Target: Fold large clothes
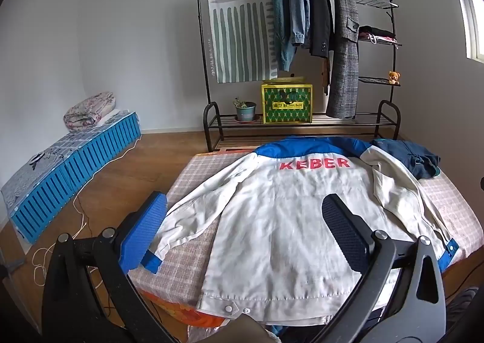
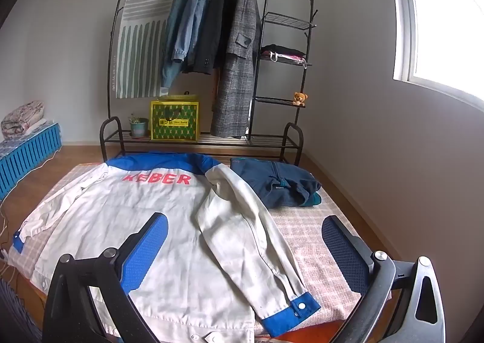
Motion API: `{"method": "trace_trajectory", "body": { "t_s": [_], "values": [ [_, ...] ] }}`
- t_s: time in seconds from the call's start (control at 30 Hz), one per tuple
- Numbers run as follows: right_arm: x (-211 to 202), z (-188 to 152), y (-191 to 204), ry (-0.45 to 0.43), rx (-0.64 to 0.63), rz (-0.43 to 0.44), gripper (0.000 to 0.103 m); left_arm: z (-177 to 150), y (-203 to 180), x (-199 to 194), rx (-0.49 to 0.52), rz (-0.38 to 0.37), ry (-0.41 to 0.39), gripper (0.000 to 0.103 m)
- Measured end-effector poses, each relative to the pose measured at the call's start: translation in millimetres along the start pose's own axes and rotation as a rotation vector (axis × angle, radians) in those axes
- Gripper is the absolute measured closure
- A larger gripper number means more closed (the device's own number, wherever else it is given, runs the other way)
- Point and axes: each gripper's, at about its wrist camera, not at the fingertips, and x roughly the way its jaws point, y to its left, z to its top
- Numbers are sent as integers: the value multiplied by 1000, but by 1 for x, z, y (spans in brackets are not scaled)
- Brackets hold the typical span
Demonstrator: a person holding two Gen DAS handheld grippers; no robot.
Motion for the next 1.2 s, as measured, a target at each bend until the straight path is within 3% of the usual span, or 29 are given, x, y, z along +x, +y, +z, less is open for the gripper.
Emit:
{"method": "trace_trajectory", "body": {
  "t_s": [1.2],
  "values": [
    [-4,0,-1,-6,18,-6,0,2,13,2,-23,-2,12,0]
  ]
}}
